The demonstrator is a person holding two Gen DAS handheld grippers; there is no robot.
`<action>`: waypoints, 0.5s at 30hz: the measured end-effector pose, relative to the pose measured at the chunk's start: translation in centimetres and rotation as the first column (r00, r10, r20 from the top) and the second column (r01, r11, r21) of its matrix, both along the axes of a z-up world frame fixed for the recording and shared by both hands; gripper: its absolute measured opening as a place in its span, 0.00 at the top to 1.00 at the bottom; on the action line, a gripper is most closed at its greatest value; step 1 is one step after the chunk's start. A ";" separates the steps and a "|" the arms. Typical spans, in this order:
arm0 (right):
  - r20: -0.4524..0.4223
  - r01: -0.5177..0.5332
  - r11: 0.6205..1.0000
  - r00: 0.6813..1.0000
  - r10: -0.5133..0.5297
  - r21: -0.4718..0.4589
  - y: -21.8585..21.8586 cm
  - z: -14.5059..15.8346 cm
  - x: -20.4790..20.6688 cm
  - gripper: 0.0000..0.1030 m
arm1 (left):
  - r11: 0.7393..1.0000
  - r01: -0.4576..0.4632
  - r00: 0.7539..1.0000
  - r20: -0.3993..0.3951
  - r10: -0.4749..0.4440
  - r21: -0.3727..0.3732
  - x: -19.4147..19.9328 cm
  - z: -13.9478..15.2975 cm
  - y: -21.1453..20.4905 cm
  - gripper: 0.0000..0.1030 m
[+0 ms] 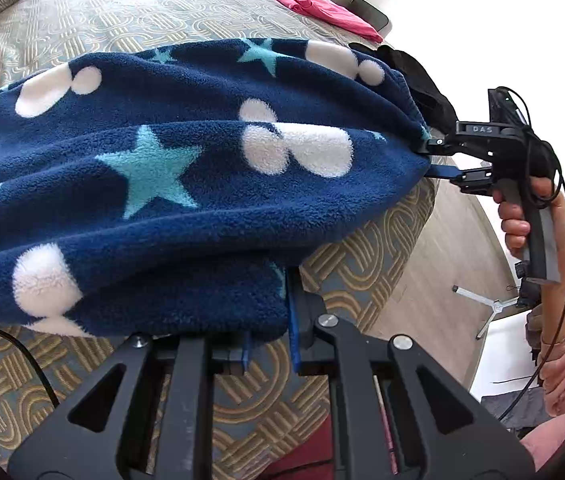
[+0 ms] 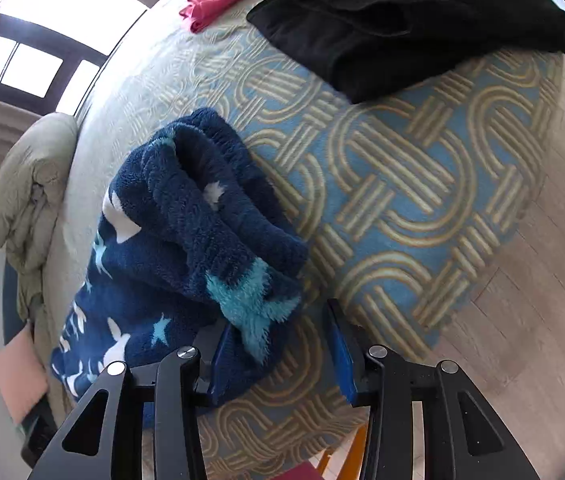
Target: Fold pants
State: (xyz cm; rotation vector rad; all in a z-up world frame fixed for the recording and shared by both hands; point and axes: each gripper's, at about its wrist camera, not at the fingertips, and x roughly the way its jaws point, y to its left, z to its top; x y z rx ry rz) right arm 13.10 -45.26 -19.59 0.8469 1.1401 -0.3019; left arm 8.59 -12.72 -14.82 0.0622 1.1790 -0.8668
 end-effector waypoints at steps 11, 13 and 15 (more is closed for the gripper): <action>0.032 -0.256 0.868 0.954 0.297 -0.425 2.8 6.9 7.4 0.42 | 1.000 -0.023 1.000 0.009 0.023 0.008 0.6 -0.2 -0.6 0.86; 0.010 -0.287 0.888 0.950 0.311 -0.359 2.6 5.4 9.1 0.42 | 1.000 -0.028 1.000 0.005 0.028 0.010 0.6 -0.4 -0.6 0.86; 0.014 -0.293 0.908 0.950 0.312 -0.300 2.8 4.1 10.5 0.47 | 1.000 -0.023 1.000 0.010 0.023 0.017 0.7 -0.5 -0.8 0.86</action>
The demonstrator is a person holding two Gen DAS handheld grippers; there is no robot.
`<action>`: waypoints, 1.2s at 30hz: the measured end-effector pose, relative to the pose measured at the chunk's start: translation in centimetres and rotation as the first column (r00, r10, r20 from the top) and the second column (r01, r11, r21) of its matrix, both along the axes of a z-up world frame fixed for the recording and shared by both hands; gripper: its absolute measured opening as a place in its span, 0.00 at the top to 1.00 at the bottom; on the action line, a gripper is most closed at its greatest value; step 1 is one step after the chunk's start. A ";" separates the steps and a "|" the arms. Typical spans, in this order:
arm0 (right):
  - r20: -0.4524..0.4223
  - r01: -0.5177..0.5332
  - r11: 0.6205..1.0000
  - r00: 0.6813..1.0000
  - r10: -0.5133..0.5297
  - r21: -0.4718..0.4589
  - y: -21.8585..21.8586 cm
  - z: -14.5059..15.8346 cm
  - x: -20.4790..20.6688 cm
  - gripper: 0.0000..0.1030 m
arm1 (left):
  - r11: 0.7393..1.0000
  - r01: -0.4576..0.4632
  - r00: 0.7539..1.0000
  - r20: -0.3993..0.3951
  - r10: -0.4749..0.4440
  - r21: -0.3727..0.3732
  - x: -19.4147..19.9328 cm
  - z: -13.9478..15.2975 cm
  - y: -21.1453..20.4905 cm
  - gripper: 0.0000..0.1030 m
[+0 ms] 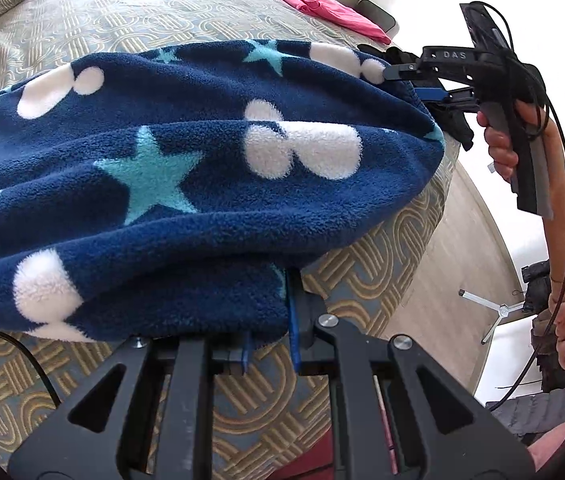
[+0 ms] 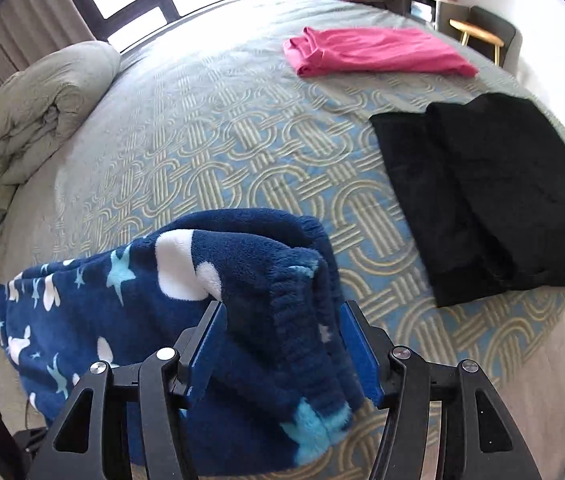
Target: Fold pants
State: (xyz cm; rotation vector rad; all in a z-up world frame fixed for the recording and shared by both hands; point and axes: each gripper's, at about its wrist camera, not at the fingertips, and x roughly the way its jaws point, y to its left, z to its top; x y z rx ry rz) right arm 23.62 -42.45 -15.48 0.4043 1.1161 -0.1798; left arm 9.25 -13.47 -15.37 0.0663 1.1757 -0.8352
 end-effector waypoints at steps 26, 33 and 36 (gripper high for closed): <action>0.005 0.009 0.991 1.000 -0.010 0.133 -2.0 1.4 -2.8 0.43 | 0.999 0.043 0.998 0.036 -0.044 0.028 0.0 -0.4 -0.9 0.83; -0.041 -0.020 0.999 0.999 0.021 0.034 -0.2 -0.7 -2.7 0.85 | 0.999 0.019 0.999 0.044 -0.020 0.029 0.0 0.3 -0.9 0.82; -0.086 -0.083 0.992 0.993 0.075 -0.095 -0.2 0.1 -5.0 0.85 | 1.000 0.008 0.999 0.041 -0.008 0.003 0.2 0.7 -0.5 0.81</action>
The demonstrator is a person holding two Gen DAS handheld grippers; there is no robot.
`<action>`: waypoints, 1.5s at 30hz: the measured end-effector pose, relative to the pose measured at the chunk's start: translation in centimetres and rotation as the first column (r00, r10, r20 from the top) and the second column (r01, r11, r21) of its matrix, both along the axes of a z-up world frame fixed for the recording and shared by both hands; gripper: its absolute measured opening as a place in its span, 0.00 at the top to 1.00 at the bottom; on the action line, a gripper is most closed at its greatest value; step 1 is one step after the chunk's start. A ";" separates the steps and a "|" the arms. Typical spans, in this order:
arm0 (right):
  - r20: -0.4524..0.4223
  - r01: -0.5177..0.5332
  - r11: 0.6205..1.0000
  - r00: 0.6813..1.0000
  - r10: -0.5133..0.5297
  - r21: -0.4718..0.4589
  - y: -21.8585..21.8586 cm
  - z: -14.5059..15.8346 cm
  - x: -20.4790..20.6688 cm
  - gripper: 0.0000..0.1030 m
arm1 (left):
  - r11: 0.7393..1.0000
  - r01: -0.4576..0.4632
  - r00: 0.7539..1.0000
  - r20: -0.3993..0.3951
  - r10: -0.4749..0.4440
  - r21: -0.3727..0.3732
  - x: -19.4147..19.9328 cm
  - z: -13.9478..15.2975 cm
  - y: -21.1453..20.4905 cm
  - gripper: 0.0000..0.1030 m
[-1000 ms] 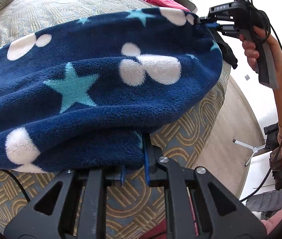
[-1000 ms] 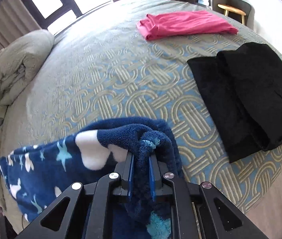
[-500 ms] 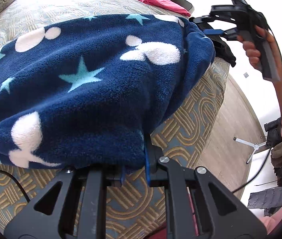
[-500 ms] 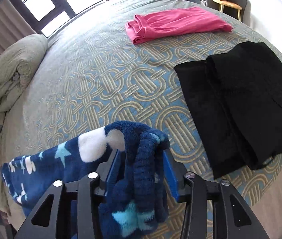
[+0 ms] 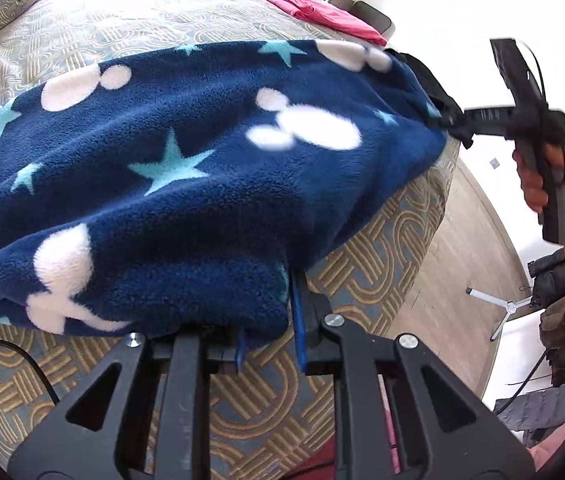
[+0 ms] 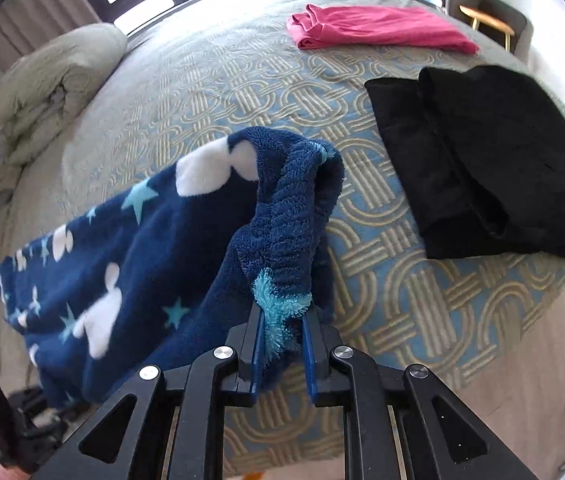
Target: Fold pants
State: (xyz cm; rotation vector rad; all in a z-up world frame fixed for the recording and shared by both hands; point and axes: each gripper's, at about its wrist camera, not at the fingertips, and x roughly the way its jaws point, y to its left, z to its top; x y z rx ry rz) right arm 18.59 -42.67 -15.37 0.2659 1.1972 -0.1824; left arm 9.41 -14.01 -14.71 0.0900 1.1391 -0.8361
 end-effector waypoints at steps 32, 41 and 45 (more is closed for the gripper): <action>0.062 -0.042 0.975 0.996 0.057 -0.217 13.3 2.3 11.3 0.46 | 0.648 -0.753 0.647 0.056 0.761 -0.110 7.1 4.1 30.6 0.50; 0.025 -0.617 0.783 0.787 0.617 0.080 34.1 1.3 7.5 0.45 | 0.398 -0.917 0.398 -0.154 0.905 -0.031 13.0 -2.3 43.7 0.50; -0.009 -0.682 0.725 0.728 0.686 0.094 37.3 0.3 4.5 0.45 | 0.342 -0.936 0.350 -0.254 0.902 -0.077 14.7 -4.4 46.6 0.50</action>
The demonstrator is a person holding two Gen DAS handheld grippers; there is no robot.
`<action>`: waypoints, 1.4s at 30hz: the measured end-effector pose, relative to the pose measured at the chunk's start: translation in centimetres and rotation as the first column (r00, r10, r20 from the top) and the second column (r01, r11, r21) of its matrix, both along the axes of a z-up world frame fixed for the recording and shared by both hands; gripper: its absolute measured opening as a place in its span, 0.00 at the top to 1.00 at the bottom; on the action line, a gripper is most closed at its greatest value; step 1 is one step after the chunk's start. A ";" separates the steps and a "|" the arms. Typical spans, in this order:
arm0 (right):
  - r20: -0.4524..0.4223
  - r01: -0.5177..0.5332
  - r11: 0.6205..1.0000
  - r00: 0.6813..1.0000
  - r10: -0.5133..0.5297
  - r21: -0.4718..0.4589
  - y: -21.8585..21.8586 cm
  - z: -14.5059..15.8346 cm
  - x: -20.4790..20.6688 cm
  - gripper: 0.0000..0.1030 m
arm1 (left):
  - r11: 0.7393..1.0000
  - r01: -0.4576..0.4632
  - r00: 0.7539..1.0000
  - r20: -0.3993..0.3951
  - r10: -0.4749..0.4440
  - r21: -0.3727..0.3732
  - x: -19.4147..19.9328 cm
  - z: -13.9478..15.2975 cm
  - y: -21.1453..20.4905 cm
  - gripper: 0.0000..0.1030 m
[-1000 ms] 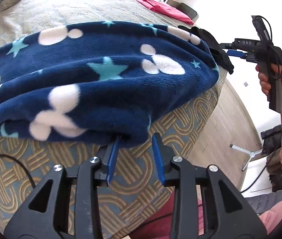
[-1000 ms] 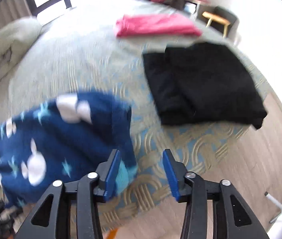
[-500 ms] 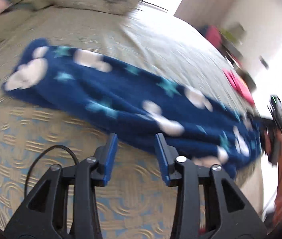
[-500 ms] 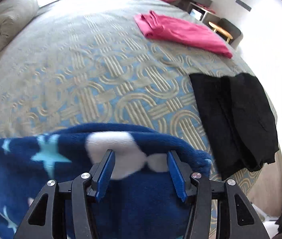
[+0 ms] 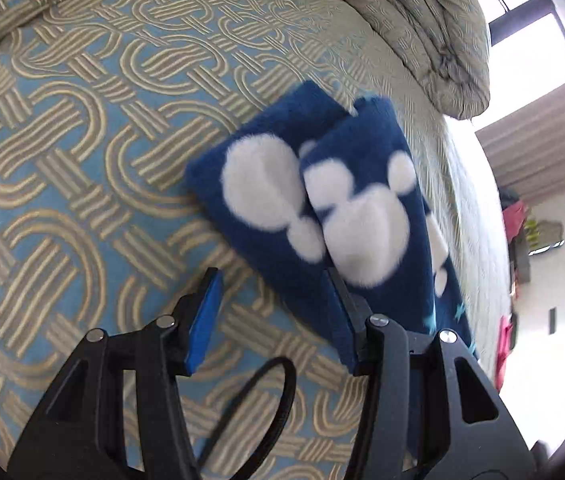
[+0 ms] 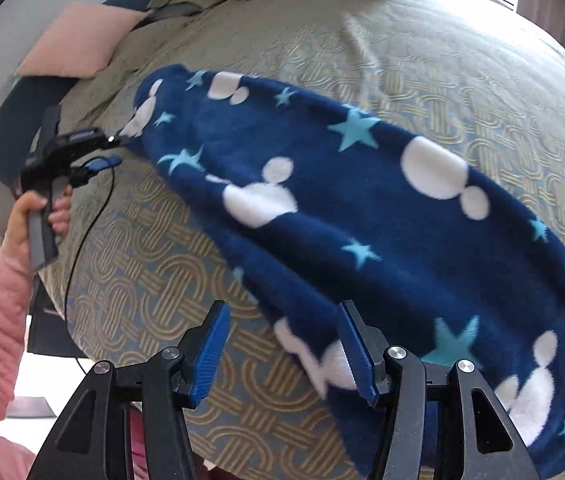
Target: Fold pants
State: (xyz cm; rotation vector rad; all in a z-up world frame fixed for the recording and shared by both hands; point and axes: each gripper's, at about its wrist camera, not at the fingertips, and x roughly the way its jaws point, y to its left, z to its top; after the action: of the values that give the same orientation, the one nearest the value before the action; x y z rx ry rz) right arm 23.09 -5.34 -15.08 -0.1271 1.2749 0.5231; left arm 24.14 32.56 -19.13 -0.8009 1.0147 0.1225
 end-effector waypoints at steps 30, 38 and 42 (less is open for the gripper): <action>0.143 0.043 0.992 0.989 -0.026 -0.115 -1.2 -2.5 -6.1 0.45 | 0.977 0.007 0.999 0.051 -0.018 0.212 2.5 4.0 3.9 0.94; -0.150 0.213 0.935 0.973 -0.176 0.282 -0.5 -5.5 -3.9 0.45 | 0.963 0.043 0.996 0.063 -0.062 0.267 3.2 5.7 2.5 0.94; -0.315 0.590 0.694 0.808 -0.499 0.413 -4.4 -8.0 -2.3 0.45 | 0.965 0.045 0.996 0.064 -0.064 0.259 3.0 5.4 2.8 0.94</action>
State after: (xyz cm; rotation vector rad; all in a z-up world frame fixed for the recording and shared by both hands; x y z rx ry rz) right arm 20.81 -9.73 -23.09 0.7430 1.2360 0.3228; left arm 27.14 35.37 -13.72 -0.5363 0.9292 0.1732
